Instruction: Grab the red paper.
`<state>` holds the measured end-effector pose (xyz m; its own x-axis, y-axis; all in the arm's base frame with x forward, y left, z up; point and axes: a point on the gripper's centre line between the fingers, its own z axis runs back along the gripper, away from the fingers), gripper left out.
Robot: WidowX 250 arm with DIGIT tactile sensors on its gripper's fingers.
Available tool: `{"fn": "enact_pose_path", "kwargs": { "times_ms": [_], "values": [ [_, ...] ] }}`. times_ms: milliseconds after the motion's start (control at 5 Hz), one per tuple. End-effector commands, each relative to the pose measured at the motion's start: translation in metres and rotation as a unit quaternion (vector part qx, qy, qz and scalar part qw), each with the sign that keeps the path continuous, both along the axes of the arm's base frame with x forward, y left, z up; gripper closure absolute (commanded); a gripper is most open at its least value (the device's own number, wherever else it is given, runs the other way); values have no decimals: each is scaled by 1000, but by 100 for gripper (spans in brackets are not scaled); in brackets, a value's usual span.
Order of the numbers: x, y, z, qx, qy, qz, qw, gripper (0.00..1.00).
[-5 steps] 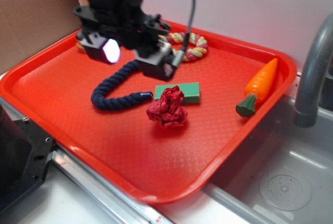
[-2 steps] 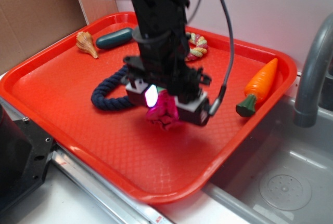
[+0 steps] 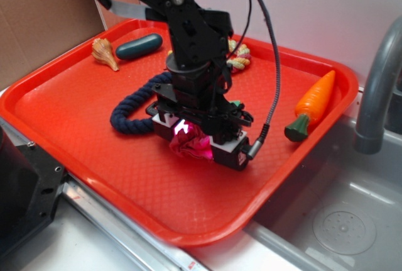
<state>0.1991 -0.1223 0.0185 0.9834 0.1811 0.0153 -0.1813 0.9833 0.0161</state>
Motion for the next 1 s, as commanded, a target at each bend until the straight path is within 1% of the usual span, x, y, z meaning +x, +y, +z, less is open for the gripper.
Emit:
{"fn": "enact_pose_path", "kwargs": {
  "times_ms": [0,200,400,600,800],
  "values": [
    [-23,13,26,35,1,-38,999,100],
    [-28,29,58,32,-26,-45,998,100],
    [-34,43,100,21,-51,-59,997,100],
    [-41,52,132,1,-81,-58,995,100],
    [-45,58,140,-34,-93,-66,993,100]
  ]
}}
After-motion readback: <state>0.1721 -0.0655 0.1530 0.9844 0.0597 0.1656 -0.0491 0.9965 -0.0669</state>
